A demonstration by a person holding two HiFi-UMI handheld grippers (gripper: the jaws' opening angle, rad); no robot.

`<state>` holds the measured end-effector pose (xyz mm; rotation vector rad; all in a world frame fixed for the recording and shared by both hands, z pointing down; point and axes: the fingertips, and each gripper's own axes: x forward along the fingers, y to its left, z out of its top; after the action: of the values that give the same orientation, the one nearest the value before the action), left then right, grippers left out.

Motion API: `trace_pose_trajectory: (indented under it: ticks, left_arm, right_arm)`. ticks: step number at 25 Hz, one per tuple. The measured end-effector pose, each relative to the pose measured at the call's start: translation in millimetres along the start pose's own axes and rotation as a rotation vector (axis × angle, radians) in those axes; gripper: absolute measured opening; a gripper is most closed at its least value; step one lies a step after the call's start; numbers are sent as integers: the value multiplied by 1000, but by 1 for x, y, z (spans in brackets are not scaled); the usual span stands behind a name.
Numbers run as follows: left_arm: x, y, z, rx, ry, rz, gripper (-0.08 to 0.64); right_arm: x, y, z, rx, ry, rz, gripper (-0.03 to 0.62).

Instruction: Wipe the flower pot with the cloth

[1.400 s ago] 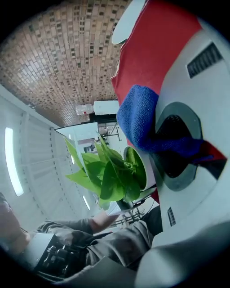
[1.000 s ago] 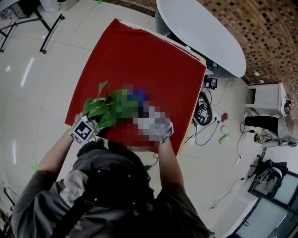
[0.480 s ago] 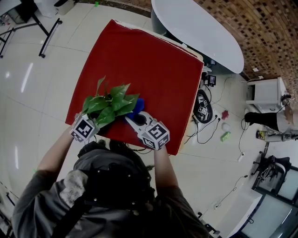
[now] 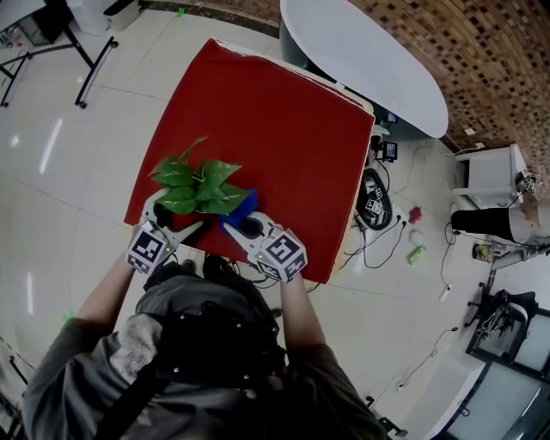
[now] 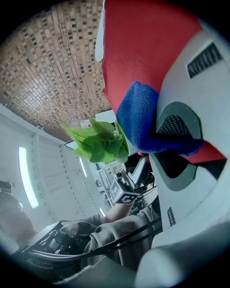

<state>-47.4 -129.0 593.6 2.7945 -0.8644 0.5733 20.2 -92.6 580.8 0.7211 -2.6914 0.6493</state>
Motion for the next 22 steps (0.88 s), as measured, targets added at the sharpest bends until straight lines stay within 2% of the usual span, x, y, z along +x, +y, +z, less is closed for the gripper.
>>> trace_pose_trajectory:
  ticks: [5, 13, 19, 22]
  left_arm:
    - [5, -13, 8, 11, -22, 11, 442]
    - [15, -10, 19, 54, -34, 49, 439]
    - [18, -6, 15, 104, -34, -4, 437]
    - [18, -4, 14, 133, -33, -52, 436]
  right_arm:
    - [1, 25, -12, -11, 27, 44, 77]
    - [4, 31, -18, -29, 69, 68, 77]
    - [-11, -3, -5, -3, 36, 28, 77]
    - [-11, -31, 9, -48, 38, -6, 77]
